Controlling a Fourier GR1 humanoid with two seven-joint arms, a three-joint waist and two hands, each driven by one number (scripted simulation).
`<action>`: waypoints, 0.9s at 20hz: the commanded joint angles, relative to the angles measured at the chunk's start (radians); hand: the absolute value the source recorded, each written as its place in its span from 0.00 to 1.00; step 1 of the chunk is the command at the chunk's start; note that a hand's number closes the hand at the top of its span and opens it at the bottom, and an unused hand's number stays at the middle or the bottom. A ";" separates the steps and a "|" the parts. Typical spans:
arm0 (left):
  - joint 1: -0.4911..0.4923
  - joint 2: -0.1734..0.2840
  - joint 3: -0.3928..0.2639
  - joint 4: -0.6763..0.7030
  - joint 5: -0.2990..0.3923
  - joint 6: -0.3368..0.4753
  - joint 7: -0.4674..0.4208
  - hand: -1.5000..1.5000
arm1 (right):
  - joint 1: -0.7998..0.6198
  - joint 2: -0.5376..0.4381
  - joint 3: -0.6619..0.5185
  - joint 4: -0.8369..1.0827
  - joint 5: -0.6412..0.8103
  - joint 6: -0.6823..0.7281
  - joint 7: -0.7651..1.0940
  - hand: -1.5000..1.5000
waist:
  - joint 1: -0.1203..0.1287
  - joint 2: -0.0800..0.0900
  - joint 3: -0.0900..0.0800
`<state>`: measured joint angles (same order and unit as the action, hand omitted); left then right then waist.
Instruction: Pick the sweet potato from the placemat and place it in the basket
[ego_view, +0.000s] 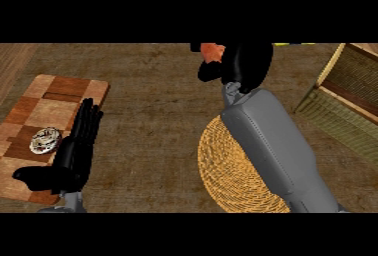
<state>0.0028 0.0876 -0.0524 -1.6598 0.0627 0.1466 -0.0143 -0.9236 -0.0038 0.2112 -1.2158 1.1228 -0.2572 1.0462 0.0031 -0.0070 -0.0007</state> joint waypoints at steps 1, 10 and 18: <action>-0.040 0.008 -0.003 -0.060 -0.005 0.016 0.089 0.50 | -0.085 0.004 0.020 -0.118 0.016 0.021 0.179 1.00 | 0.001 0.000 0.001; 0.045 0.031 0.026 -0.064 0.009 -0.017 0.023 0.50 | -0.018 -0.022 -0.091 -0.299 0.118 0.266 0.285 1.00 | -0.014 -0.005 0.000; 0.056 0.011 0.015 -0.036 0.002 -0.016 -0.003 0.50 | 0.066 -0.155 -0.198 -0.400 0.133 0.471 0.198 1.00 | -0.021 -0.002 0.000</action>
<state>0.0198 0.0945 -0.0380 -1.6947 0.0575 0.1497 0.0116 -0.8890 -0.1137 0.0557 -1.5530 1.2482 0.0557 1.1269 -0.0194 -0.0095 -0.0006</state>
